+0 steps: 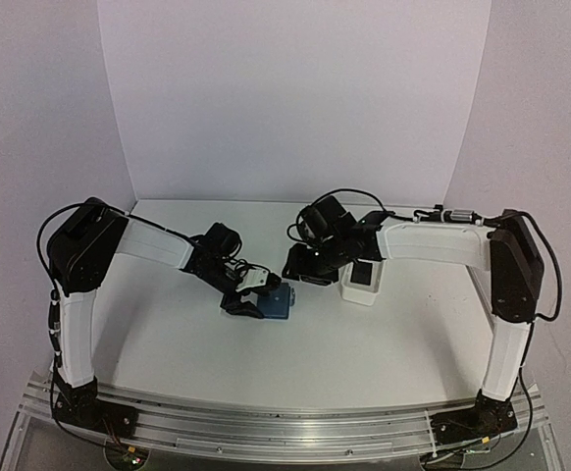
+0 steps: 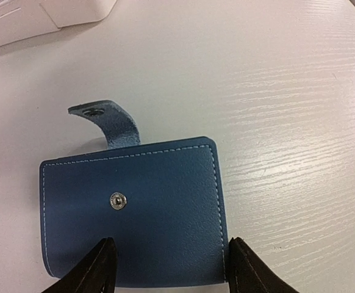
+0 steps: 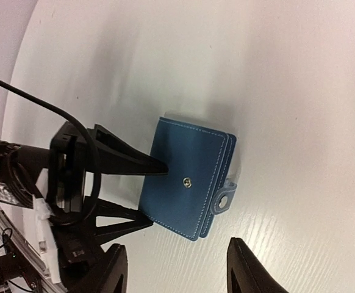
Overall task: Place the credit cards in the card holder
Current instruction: Close the card holder at the center of the board.
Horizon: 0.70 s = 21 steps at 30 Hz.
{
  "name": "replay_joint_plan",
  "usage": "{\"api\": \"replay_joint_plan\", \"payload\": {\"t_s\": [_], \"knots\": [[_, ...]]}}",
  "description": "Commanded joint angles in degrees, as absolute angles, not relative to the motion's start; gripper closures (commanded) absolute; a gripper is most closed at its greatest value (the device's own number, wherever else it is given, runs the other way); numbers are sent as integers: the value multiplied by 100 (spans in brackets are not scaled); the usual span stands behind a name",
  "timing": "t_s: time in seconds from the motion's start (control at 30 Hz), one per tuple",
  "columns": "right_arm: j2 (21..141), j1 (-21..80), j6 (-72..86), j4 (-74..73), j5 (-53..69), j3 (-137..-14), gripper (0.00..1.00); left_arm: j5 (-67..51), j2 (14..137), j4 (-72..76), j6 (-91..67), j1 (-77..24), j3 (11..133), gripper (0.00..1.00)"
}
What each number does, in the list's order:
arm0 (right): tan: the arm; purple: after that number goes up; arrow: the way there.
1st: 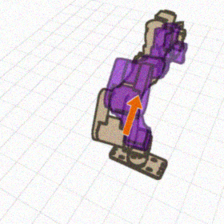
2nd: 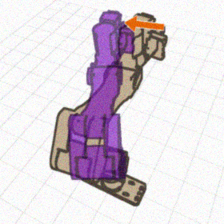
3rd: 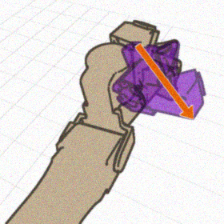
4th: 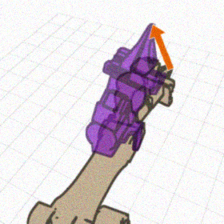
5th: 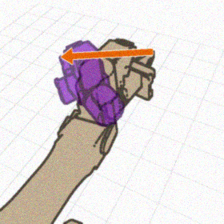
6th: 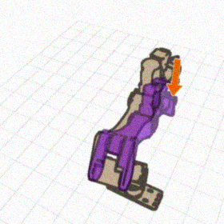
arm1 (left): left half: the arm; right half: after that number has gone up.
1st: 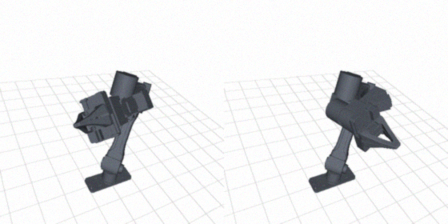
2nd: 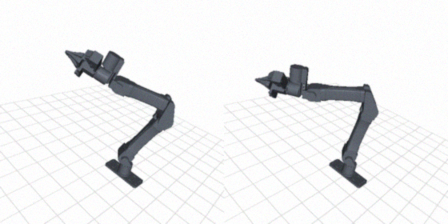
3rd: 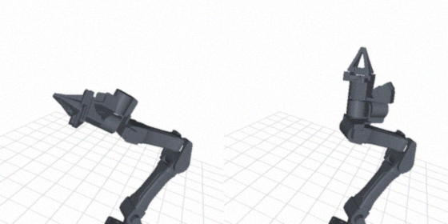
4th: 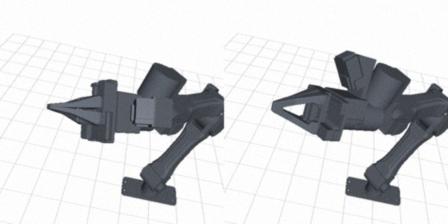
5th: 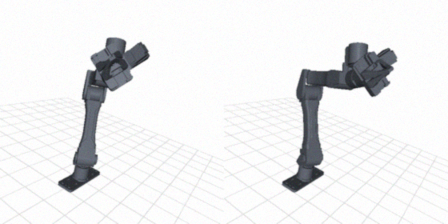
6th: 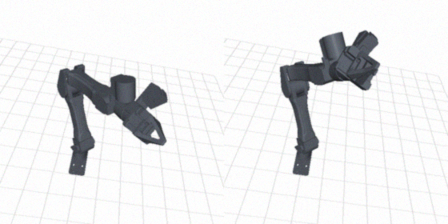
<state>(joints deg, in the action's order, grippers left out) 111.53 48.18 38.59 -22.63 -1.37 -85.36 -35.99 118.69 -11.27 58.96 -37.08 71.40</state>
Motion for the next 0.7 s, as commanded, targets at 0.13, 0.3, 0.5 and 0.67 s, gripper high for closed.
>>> {"api": "replay_joint_plan", "payload": {"t_s": [0.13,0.3,0.5,0.67], "knots": [[11341,4458,4656,-2297,597,-8694,60,-3372,12015,-1197,5791,-3718,7286,39],[11587,4282,4722,-2293,642,-8800,66,-3384,12004,-1193,5808,-3720,7268,39],[12022,4272,4565,-2294,853,-9036,71,-3366,12008,-1174,5788,-3722,7273,39],[12313,4271,4411,-2263,965,-9256,76,-3353,12005,-1161,5792,-3719,7259,39]]}}
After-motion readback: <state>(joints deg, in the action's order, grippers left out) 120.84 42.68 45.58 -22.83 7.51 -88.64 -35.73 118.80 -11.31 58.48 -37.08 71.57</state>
